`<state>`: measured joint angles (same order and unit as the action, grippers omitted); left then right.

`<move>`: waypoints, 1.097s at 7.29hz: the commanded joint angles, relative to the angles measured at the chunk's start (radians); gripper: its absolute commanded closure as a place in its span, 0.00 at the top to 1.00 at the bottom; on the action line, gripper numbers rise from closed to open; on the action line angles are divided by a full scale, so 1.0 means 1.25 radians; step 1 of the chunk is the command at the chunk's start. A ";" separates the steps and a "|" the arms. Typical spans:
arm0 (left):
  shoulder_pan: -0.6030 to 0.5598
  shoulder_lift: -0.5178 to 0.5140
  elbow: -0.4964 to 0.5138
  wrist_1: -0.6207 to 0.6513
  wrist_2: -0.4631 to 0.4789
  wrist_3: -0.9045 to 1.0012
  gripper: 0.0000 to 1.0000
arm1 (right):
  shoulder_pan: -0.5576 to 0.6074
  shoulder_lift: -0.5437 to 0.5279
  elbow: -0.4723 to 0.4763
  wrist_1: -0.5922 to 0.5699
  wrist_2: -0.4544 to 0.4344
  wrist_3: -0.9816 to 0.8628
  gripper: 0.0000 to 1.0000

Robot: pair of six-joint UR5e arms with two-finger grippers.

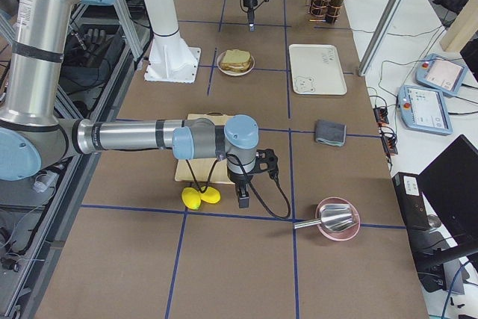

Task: Make sandwich and place on tray
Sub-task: 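Move the left gripper toward the rim of the white plate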

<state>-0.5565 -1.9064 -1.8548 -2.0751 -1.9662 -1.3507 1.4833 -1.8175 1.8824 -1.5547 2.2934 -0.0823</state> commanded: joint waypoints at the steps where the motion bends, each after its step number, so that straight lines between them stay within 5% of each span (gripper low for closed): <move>1: 0.042 -0.016 0.041 -0.022 0.005 -0.002 0.68 | 0.000 0.000 0.001 0.001 0.001 0.000 1.00; 4: 0.081 -0.024 0.079 -0.069 0.016 -0.003 0.68 | 0.000 0.000 0.002 0.002 0.001 0.000 1.00; 6: 0.099 -0.033 0.082 -0.069 0.016 -0.004 0.53 | 0.000 0.000 0.002 0.002 0.001 0.000 1.00; 8: 0.112 -0.042 0.102 -0.070 0.016 -0.003 0.51 | 0.000 0.000 0.001 0.002 0.007 0.000 1.00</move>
<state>-0.4287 -1.9528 -1.7425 -2.1616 -1.9468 -1.3550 1.4833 -1.8178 1.8845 -1.5525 2.2986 -0.0828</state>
